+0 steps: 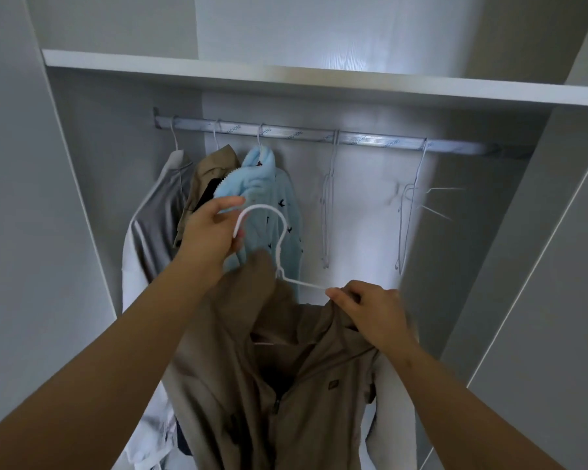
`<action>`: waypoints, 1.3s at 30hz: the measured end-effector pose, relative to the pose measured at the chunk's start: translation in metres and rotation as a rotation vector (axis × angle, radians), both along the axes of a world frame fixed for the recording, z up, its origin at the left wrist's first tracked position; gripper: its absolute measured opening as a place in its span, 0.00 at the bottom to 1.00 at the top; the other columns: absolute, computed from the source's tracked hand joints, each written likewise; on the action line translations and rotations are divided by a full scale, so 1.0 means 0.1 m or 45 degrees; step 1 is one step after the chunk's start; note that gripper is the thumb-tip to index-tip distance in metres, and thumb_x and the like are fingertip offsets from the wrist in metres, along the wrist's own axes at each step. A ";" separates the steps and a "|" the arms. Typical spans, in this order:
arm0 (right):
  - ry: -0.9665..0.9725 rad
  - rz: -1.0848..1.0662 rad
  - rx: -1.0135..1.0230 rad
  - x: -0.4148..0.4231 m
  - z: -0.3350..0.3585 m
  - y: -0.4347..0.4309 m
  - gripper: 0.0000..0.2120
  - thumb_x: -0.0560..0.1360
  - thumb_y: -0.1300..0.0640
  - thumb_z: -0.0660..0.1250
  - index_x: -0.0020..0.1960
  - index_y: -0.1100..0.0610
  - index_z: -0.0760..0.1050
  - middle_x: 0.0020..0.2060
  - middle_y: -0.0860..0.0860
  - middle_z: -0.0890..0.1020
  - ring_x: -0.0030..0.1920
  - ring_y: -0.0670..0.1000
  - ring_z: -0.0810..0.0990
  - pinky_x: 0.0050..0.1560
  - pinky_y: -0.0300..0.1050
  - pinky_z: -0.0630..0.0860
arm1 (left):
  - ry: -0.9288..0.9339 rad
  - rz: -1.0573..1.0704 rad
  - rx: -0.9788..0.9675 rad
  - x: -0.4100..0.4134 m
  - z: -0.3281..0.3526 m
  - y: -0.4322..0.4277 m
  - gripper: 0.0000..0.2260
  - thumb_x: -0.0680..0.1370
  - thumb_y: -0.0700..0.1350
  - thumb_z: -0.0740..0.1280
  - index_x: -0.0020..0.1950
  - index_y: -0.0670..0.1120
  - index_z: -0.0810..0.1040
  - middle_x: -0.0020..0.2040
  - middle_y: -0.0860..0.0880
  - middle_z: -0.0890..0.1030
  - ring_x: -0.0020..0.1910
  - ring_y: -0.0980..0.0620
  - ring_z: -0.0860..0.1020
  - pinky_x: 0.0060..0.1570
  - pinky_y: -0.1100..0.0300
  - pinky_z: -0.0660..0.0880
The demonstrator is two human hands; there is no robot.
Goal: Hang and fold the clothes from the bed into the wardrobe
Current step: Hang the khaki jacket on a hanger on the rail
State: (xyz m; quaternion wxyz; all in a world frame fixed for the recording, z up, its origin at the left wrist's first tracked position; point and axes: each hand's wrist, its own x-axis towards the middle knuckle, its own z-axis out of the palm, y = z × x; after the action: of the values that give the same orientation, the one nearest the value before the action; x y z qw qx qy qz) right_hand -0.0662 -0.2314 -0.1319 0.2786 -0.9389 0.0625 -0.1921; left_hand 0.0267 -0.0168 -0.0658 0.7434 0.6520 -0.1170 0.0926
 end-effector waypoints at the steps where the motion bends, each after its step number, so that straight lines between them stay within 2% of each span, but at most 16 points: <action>1: 0.008 -0.009 0.017 0.00 -0.02 -0.01 0.17 0.74 0.38 0.61 0.40 0.50 0.77 0.32 0.44 0.78 0.36 0.44 0.75 0.58 0.52 0.72 | 0.049 -0.101 -0.099 0.02 0.04 -0.02 0.11 0.77 0.34 0.64 0.45 0.50 0.79 0.41 0.47 0.79 0.36 0.55 0.78 0.34 0.64 0.77; 2: 0.023 -0.033 0.038 0.00 -0.03 -0.02 0.18 0.73 0.38 0.61 0.40 0.51 0.77 0.33 0.45 0.79 0.36 0.44 0.75 0.59 0.52 0.71 | 0.071 -0.132 -0.040 0.04 0.04 -0.03 0.10 0.78 0.36 0.63 0.45 0.50 0.79 0.45 0.46 0.79 0.40 0.52 0.80 0.38 0.62 0.78; 4: 0.056 -0.106 0.059 0.00 -0.06 -0.07 0.20 0.73 0.37 0.60 0.40 0.52 0.78 0.34 0.45 0.80 0.38 0.45 0.76 0.60 0.52 0.70 | 0.045 -0.026 0.402 0.10 -0.05 0.00 0.06 0.80 0.42 0.61 0.49 0.49 0.78 0.52 0.46 0.78 0.52 0.45 0.78 0.53 0.54 0.76; 6: 0.061 -0.161 0.097 -0.01 -0.07 -0.12 0.18 0.73 0.37 0.60 0.39 0.49 0.76 0.33 0.44 0.79 0.38 0.46 0.76 0.61 0.53 0.69 | 0.083 -0.158 0.864 0.07 -0.17 0.07 0.13 0.80 0.53 0.59 0.57 0.48 0.77 0.59 0.46 0.76 0.60 0.45 0.74 0.62 0.53 0.69; 8: 0.039 -0.180 0.139 -0.01 -0.08 -0.15 0.15 0.73 0.37 0.61 0.35 0.46 0.73 0.30 0.41 0.77 0.35 0.43 0.75 0.60 0.53 0.70 | 0.042 -0.517 1.230 0.02 -0.33 0.11 0.20 0.75 0.62 0.59 0.53 0.48 0.78 0.53 0.49 0.79 0.53 0.54 0.76 0.59 0.58 0.71; 9: 0.036 -0.174 0.160 0.00 -0.08 -0.15 0.15 0.72 0.37 0.62 0.33 0.45 0.73 0.29 0.41 0.77 0.35 0.42 0.75 0.59 0.54 0.71 | -0.048 -0.578 1.344 -0.04 -0.39 0.09 0.18 0.74 0.62 0.60 0.48 0.49 0.78 0.44 0.50 0.80 0.44 0.60 0.77 0.50 0.63 0.72; 12: -0.050 -0.098 0.329 0.04 -0.07 -0.15 0.12 0.73 0.42 0.66 0.32 0.44 0.74 0.31 0.41 0.79 0.38 0.46 0.78 0.58 0.56 0.72 | -0.321 -0.299 1.277 -0.06 -0.47 0.02 0.13 0.78 0.52 0.63 0.37 0.48 0.78 0.29 0.54 0.74 0.28 0.61 0.72 0.32 0.68 0.67; 16: -0.289 -0.284 0.618 0.09 -0.08 -0.25 0.03 0.75 0.50 0.66 0.46 0.46 0.77 0.49 0.45 0.80 0.50 0.50 0.77 0.60 0.44 0.69 | -0.497 -0.038 1.171 -0.05 -0.40 -0.01 0.14 0.77 0.51 0.65 0.37 0.44 0.80 0.27 0.56 0.73 0.27 0.60 0.71 0.33 0.63 0.68; 19: -0.206 -0.530 0.742 0.12 -0.15 -0.35 0.24 0.74 0.48 0.68 0.65 0.58 0.70 0.65 0.56 0.71 0.62 0.54 0.71 0.61 0.44 0.65 | -0.524 0.070 1.156 -0.04 -0.33 0.03 0.12 0.77 0.52 0.64 0.36 0.49 0.79 0.26 0.56 0.73 0.27 0.60 0.70 0.31 0.61 0.67; 21: -0.157 -0.611 0.930 0.14 -0.16 -0.36 0.31 0.72 0.47 0.70 0.68 0.60 0.65 0.67 0.58 0.66 0.63 0.57 0.69 0.57 0.45 0.66 | -0.549 0.111 1.188 -0.04 -0.31 0.02 0.11 0.77 0.53 0.64 0.36 0.51 0.78 0.26 0.55 0.72 0.27 0.60 0.70 0.29 0.63 0.64; 25: -0.046 -0.730 1.010 0.19 -0.15 -0.42 0.28 0.69 0.50 0.73 0.63 0.62 0.68 0.62 0.61 0.67 0.56 0.59 0.72 0.49 0.45 0.67 | -0.555 0.149 1.221 -0.07 -0.30 -0.01 0.08 0.76 0.53 0.65 0.38 0.55 0.75 0.25 0.56 0.71 0.27 0.61 0.70 0.28 0.65 0.63; 28: -0.040 -0.569 1.385 0.19 -0.18 -0.46 0.09 0.71 0.59 0.72 0.42 0.63 0.74 0.40 0.58 0.74 0.36 0.54 0.73 0.34 0.42 0.69 | -0.538 0.147 1.237 -0.08 -0.31 -0.02 0.08 0.76 0.54 0.65 0.41 0.53 0.79 0.28 0.56 0.74 0.29 0.60 0.72 0.29 0.63 0.67; 30: -0.112 -0.472 1.432 0.18 -0.13 -0.46 0.11 0.71 0.66 0.70 0.31 0.62 0.72 0.30 0.57 0.73 0.30 0.52 0.71 0.28 0.39 0.70 | -0.561 0.107 1.270 -0.09 -0.32 -0.03 0.09 0.76 0.54 0.65 0.43 0.52 0.81 0.30 0.55 0.76 0.30 0.59 0.73 0.33 0.61 0.71; 33: -0.286 -0.278 1.246 0.21 0.04 -0.33 0.10 0.70 0.67 0.70 0.33 0.56 0.76 0.29 0.52 0.77 0.31 0.50 0.75 0.34 0.41 0.75 | -0.621 0.022 1.366 -0.11 -0.34 -0.06 0.10 0.76 0.54 0.65 0.43 0.51 0.81 0.26 0.56 0.72 0.28 0.61 0.71 0.29 0.64 0.66; 36: -0.401 0.014 1.138 0.18 0.20 -0.18 0.11 0.71 0.68 0.69 0.35 0.53 0.77 0.25 0.42 0.77 0.27 0.40 0.75 0.27 0.33 0.72 | -0.597 -0.049 1.405 -0.12 -0.32 -0.06 0.08 0.75 0.54 0.66 0.41 0.52 0.80 0.23 0.56 0.70 0.25 0.61 0.70 0.26 0.68 0.62; 39: -0.276 0.212 1.076 0.12 0.21 -0.17 0.09 0.75 0.64 0.65 0.41 0.51 0.79 0.36 0.42 0.83 0.39 0.40 0.79 0.37 0.29 0.73 | -0.543 -0.127 1.286 -0.11 -0.28 -0.02 0.08 0.74 0.52 0.68 0.40 0.50 0.82 0.22 0.61 0.73 0.27 0.64 0.72 0.28 0.71 0.67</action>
State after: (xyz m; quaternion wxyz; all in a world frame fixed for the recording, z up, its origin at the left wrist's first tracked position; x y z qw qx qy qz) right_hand -0.0540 -0.2483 -0.1107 0.6574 -0.7189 0.0301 -0.2240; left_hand 0.0153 -0.0185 -0.0943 0.3014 0.8881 -0.3259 0.1196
